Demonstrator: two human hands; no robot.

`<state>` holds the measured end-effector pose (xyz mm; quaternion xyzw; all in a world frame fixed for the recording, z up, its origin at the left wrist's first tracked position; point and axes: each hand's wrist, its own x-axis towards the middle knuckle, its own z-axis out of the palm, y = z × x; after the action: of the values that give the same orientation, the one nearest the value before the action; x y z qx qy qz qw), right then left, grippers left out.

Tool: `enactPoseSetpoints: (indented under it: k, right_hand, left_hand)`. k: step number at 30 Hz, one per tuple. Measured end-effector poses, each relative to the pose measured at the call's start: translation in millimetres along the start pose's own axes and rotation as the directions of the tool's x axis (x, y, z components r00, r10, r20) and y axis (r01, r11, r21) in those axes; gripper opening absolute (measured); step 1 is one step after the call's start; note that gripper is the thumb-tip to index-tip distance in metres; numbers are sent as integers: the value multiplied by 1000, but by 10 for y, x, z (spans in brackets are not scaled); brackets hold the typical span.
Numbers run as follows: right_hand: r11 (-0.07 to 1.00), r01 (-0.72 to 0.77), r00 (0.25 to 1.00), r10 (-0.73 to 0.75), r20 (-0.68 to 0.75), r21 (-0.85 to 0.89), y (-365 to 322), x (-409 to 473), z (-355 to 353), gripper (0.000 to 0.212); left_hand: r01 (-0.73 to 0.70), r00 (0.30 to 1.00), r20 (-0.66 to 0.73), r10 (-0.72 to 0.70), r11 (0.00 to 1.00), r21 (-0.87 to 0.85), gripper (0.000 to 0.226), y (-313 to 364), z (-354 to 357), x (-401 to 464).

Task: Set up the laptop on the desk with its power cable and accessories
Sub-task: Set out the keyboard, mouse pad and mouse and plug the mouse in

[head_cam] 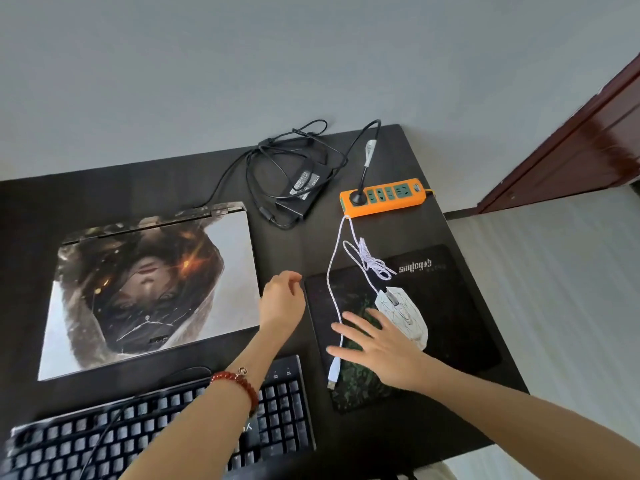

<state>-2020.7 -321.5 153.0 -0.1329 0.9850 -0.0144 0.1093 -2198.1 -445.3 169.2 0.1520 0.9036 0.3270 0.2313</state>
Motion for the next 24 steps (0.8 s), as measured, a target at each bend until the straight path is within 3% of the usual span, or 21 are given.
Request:
enactPoseSetpoints:
  k: [2,5,9,12,15,19,24]
  right_hand:
    - [992,94,989,-84,123,-81,21,195,-2,49]
    - [968,149,984,-125,128,-203,106,435,-70,17]
    - [974,156,988,-157,10,-166,39,712,-84,23]
    - [988,-121,992,122,-8,96,13,945,-89,28]
    - [878,-380,920,392,16,291,100,1227,-100,42]
    - [850,-453,879,477,-27,267,149,1511,-11,40]
    - [838,-443,829,518,-209,320,198,1702,89,21]
  left_hand:
    - [-40,998,-39,44,995,94,25,-113,-88,30]
    - [-26,996,-81,41,984,177,27,-307,-228,66]
    - [35,989,-150,-1,975,220,30,-538,-380,85]
    - [71,982,-185,-30,974,215,34,-660,-422,104]
    - [105,972,-227,-56,972,209,37,-707,-400,161]
    - [76,960,-282,-3,965,250,39,-684,-330,293]
    - [128,934,-356,-9,941,313,43,-684,-201,604]
